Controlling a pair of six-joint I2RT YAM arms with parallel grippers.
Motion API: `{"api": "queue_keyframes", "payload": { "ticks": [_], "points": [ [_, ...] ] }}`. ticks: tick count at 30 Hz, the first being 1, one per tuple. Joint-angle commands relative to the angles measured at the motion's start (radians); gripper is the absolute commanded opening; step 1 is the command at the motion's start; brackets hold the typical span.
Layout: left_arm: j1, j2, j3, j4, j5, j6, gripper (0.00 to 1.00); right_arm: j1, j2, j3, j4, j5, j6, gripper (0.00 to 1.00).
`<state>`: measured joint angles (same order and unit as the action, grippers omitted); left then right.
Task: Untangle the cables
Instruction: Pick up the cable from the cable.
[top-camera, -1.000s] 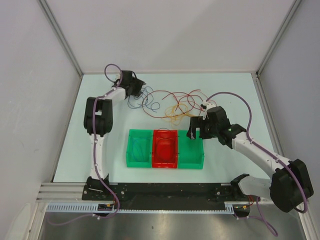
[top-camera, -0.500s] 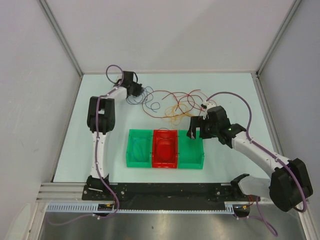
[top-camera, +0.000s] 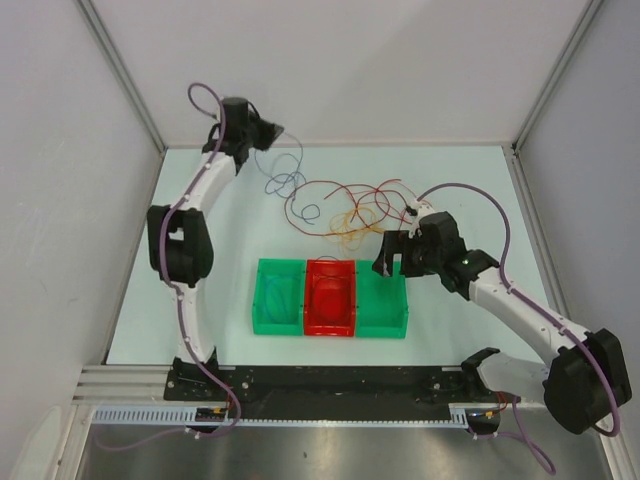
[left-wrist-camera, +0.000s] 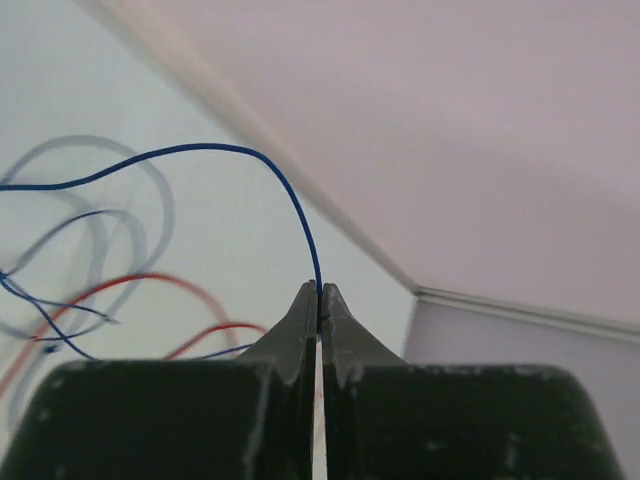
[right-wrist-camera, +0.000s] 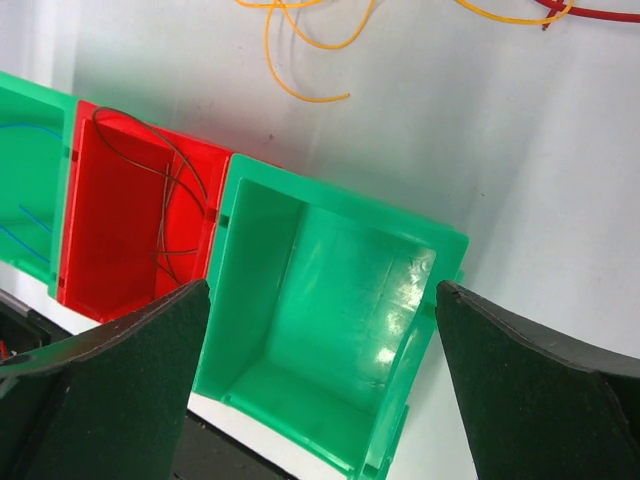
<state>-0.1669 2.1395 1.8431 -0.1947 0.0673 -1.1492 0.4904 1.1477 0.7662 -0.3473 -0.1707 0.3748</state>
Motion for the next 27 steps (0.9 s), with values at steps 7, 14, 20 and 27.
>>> {"api": "queue_keyframes", "payload": {
  "ticks": [7,14,20,27],
  "points": [
    [-0.054,-0.263,0.501,-0.124,0.186,0.353,0.0,0.0,-0.091,0.044,-0.039,-0.019,0.049,1.0],
    [-0.051,-0.489,0.217,-0.083,0.239,0.445,0.0,0.007,-0.111,0.054,-0.045,-0.029,0.073,1.0],
    [-0.052,-0.604,0.206,-0.003,0.299,0.512,0.0,0.04,-0.12,0.058,-0.053,-0.023,0.09,1.0],
    [-0.054,-0.656,0.253,-0.121,0.328,0.526,0.0,0.07,-0.128,0.061,-0.055,0.008,0.11,1.0]
  ]
}}
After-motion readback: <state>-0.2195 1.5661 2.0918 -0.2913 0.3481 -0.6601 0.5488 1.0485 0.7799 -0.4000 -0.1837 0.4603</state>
